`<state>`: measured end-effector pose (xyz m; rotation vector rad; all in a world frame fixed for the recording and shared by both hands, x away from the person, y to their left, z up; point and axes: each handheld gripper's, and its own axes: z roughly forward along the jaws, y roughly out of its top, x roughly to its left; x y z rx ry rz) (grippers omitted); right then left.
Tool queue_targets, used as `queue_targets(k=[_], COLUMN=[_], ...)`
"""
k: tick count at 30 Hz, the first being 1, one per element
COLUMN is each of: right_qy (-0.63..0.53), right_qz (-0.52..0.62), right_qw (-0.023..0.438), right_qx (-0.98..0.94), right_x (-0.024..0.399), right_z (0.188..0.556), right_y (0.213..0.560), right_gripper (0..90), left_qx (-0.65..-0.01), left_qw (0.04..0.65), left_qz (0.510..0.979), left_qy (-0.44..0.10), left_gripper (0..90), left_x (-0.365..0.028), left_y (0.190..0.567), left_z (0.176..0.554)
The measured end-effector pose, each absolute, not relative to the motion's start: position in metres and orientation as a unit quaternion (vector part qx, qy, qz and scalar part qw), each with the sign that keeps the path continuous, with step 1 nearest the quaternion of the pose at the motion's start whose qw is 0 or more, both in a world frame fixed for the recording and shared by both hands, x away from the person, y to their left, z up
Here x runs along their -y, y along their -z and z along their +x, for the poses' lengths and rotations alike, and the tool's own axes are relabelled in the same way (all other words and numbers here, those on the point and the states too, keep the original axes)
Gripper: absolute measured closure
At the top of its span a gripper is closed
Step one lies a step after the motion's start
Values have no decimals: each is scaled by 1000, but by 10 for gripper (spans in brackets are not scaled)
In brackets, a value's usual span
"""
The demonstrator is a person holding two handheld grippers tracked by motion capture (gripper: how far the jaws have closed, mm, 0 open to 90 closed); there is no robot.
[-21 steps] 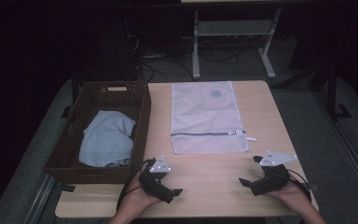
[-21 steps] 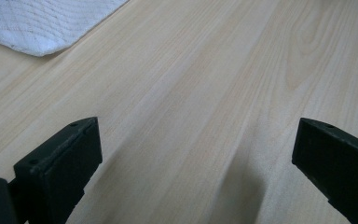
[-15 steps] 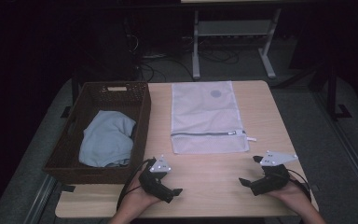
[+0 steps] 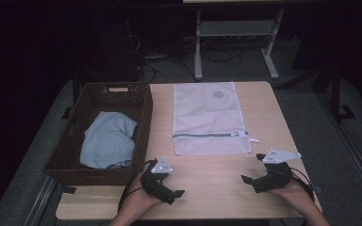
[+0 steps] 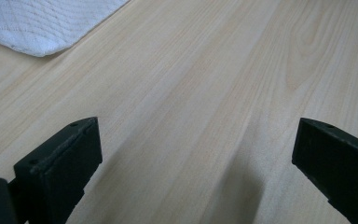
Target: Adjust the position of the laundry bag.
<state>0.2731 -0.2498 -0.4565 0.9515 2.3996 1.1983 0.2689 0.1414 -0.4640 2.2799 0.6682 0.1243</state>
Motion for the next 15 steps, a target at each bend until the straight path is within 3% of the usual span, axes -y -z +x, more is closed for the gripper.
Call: queue_targets(k=[15], right_qy=[-441], right_qz=[339], right_qw=[153], right_qx=[-817], right_x=[245], right_z=[290], right_y=[446], right_gripper=[0], left_qx=[-263], left_qw=[373], left_qz=[888], left_qy=[-49], left_gripper=[15], left_x=[-142], left_y=[463], left_z=[269])
